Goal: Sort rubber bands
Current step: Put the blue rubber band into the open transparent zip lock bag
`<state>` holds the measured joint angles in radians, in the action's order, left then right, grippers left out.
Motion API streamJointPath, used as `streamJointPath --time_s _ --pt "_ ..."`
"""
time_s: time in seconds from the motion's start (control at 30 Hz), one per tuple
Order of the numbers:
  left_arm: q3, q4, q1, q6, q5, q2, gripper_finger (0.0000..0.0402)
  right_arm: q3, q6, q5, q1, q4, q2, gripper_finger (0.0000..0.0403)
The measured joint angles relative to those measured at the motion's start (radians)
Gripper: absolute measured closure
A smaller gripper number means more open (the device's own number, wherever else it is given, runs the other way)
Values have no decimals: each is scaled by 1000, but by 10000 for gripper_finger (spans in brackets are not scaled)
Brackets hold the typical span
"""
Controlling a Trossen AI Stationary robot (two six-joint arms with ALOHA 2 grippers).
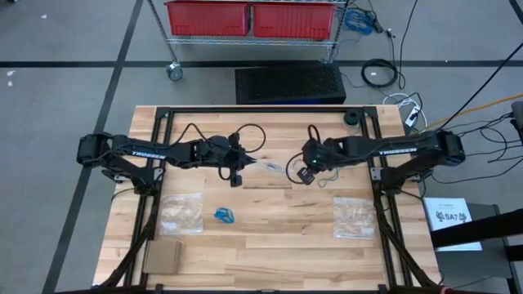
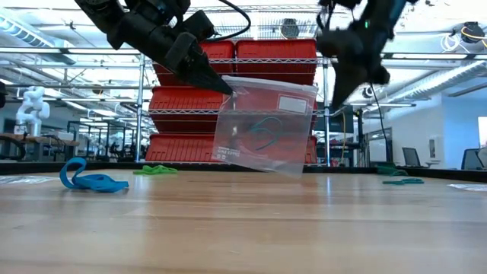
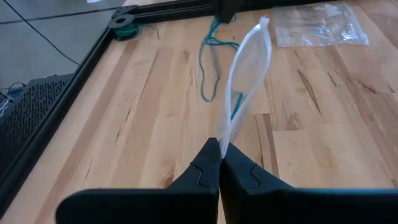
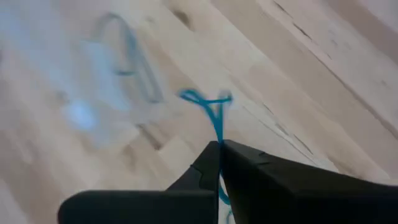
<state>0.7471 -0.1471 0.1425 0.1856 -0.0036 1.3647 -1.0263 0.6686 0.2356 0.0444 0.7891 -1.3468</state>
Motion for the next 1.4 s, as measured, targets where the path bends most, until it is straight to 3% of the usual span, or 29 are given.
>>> streamJointPath --time_s 0.4,0.9,1.13,1.4 --pt "0 0 0 1 0 0 401 -313 -60 109 -110 115 1 403" --pt "0 -27 0 -24 -2 0 401 -440 -110 126 -111 66 -114 403" --pt "0 -28 0 -34 -65 0 401 -516 -121 130 -110 54 -157 403" --pt "0 -49 0 -50 -71 0 401 -539 -119 134 -106 43 -174 403"
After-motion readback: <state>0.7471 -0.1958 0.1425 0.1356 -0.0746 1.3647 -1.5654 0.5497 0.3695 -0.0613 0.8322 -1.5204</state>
